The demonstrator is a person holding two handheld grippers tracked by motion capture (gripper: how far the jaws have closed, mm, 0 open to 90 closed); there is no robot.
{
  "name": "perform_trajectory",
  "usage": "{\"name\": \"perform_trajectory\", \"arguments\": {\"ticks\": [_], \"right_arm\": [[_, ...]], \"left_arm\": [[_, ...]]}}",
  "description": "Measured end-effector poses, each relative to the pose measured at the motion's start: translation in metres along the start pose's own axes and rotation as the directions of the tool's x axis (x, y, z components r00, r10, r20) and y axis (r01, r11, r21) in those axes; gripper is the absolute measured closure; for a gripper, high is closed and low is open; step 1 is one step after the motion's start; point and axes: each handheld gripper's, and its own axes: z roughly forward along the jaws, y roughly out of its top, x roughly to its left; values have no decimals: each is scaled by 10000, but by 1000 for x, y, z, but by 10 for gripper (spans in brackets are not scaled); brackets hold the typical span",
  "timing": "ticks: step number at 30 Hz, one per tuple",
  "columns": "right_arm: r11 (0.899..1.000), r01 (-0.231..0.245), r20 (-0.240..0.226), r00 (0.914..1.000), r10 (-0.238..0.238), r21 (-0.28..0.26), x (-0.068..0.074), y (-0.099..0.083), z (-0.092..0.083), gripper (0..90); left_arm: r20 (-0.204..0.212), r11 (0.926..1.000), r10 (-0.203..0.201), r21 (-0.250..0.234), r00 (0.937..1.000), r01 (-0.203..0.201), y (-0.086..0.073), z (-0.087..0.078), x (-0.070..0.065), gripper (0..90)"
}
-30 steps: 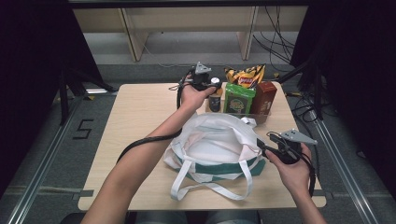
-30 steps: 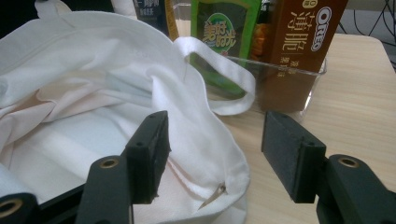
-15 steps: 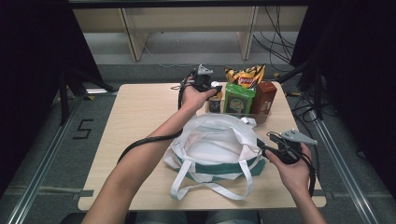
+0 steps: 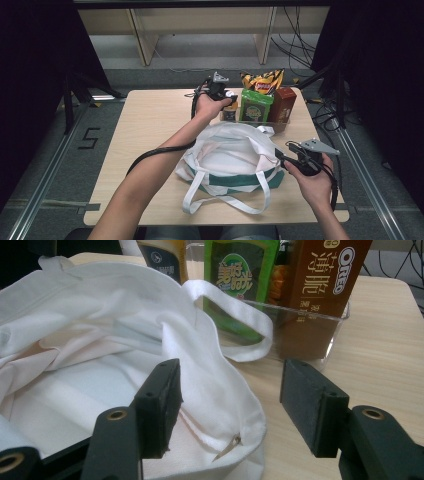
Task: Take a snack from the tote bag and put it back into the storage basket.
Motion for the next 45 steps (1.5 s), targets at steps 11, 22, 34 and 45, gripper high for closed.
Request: {"name": "perform_trajectory", "arguments": {"ticks": [11,22,34,45], "right_arm": [[10000,10,-24,10000,-10,-18,0,0,0,423],[9987,-492,-25,9988,493,161,4,0,0,422],[9986,-431,-64,9990,433,300,6,0,-1,422],[9997,-253,-9,9997,253,27,4,0,1,422]], "left_arm": [[82,9998,42,177,10000,-44,-1,2,1,582],[-90,10000,6,11,10000,-6,3,0,-1,527],[-186,9982,-285,-537,9994,275,9,-22,-4,412],[-42,9972,-200,-725,9998,196,14,-65,-5,409]]}}
